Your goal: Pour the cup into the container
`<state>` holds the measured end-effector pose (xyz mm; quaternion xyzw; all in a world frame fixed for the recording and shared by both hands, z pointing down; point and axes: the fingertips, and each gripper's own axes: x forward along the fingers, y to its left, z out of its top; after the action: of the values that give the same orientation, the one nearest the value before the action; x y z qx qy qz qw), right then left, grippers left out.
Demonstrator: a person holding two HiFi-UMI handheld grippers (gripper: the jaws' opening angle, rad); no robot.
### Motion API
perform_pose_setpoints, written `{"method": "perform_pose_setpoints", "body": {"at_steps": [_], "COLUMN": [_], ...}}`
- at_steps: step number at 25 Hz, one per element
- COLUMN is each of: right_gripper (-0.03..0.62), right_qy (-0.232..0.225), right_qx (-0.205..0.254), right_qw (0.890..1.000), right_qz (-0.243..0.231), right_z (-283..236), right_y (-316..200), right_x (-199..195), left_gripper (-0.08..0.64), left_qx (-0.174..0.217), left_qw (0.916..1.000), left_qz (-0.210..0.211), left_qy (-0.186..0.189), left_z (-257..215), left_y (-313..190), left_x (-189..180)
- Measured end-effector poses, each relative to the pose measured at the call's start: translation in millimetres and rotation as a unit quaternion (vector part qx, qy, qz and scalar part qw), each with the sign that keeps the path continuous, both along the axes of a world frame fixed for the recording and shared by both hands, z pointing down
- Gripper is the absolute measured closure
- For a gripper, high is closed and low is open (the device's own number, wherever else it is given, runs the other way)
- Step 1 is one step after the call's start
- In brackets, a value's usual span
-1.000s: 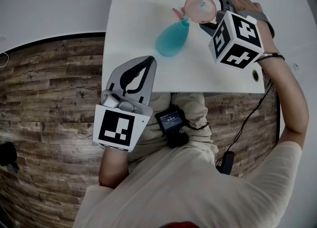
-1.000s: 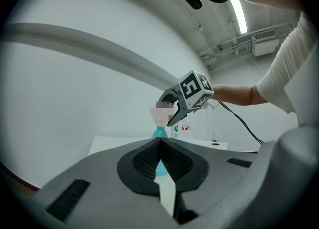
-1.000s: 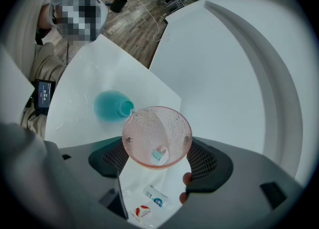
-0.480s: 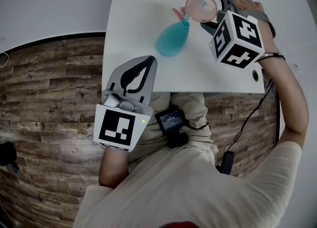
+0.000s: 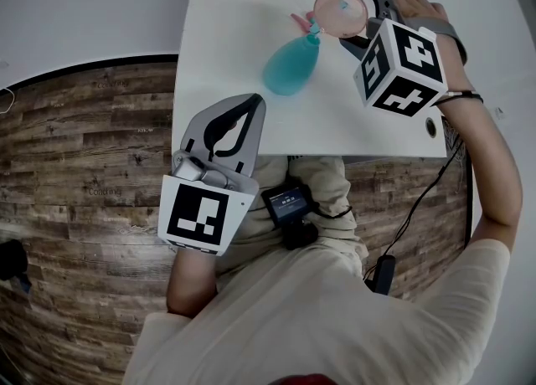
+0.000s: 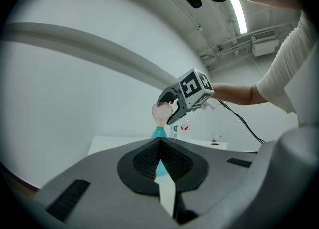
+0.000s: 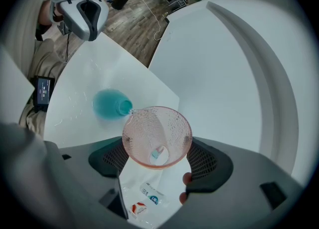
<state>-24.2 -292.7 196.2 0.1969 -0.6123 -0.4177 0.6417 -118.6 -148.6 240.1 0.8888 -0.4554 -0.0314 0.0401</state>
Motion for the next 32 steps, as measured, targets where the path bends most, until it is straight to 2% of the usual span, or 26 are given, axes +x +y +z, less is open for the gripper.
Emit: {"method": "perform_pose_setpoints", "body": {"at_steps": [32], "right_gripper": [0.221], "right_qy": [0.027], "right_qx": [0.037], "right_qw": [0.999], "right_qz": [-0.006], "right_z": [-9.8], "right_y": [-4.0], "right_x": [-1.5], "left_gripper": [0.549], "left_qx": [0.007], "left_qw": [1.0000], "left_qz": [0.002], "left_qy": [0.001], "left_z": [-4.3], "left_y": [2.1], "left_x": [-0.2]}}
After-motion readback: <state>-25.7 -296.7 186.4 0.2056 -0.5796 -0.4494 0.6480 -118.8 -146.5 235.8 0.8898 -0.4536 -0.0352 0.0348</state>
